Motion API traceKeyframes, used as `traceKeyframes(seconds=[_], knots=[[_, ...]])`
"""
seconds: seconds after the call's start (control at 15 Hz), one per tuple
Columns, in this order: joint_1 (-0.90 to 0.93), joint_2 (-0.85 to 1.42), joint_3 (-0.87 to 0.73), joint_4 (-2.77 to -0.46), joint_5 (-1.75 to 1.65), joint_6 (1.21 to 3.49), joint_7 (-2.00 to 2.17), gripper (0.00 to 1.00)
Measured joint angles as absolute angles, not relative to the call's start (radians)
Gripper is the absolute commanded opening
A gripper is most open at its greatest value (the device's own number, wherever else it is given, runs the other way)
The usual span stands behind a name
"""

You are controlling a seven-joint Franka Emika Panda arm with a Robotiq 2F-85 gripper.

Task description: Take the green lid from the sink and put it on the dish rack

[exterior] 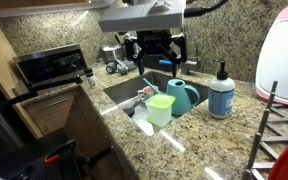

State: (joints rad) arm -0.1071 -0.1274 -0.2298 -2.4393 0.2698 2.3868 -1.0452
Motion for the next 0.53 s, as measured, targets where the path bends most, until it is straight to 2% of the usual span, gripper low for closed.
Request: traceKeyframes(seconds=[0.53], knots=[[-0.109, -0.12, -0.231, -2.442, 0.269, 2.385, -1.045, 1.0]])
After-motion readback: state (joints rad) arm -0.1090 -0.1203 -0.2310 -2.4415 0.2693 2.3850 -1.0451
